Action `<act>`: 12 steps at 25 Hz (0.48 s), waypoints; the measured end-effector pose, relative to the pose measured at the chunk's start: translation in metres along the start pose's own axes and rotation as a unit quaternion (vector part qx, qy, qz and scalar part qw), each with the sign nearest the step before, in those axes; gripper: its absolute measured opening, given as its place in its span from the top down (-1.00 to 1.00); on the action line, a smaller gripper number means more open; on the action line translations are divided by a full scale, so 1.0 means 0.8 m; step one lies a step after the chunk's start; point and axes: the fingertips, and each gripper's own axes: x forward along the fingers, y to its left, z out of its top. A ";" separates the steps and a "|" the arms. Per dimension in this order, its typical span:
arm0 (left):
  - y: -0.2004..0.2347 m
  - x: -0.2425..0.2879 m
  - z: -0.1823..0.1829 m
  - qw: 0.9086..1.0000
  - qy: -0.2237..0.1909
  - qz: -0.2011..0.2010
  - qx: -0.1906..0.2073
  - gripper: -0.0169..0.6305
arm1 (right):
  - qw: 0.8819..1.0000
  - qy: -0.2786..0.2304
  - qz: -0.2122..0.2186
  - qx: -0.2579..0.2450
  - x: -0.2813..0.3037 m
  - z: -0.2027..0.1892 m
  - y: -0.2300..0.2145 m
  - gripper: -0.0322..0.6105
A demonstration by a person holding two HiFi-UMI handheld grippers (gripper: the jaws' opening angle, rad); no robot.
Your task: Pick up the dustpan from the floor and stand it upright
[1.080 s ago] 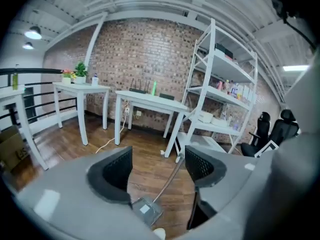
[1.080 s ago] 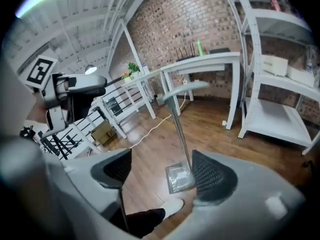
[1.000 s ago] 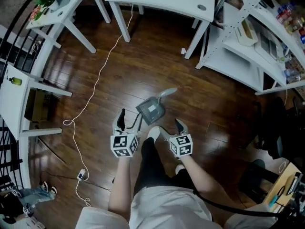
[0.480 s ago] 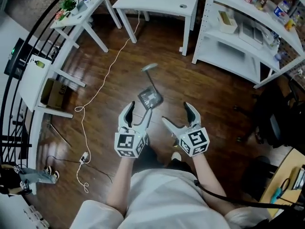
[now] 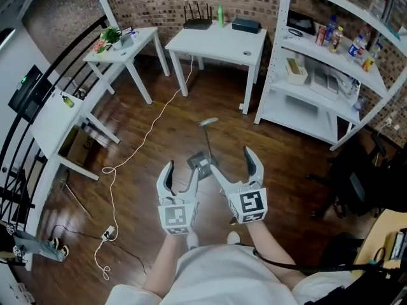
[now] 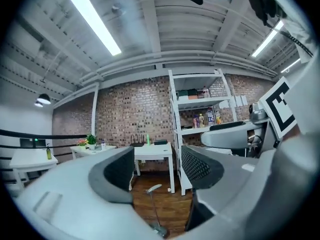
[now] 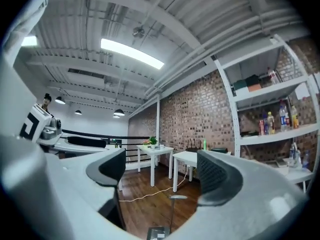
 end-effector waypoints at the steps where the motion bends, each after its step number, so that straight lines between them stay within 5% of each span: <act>1: 0.009 -0.007 0.004 1.000 -0.005 0.007 0.002 0.01 | 1.000 -0.003 0.000 -0.007 0.001 0.007 0.007 -0.43; 12: 0.098 -0.071 0.015 0.998 -0.022 0.057 -0.023 0.02 | 1.000 0.000 0.015 -0.014 0.015 0.023 0.087 -0.36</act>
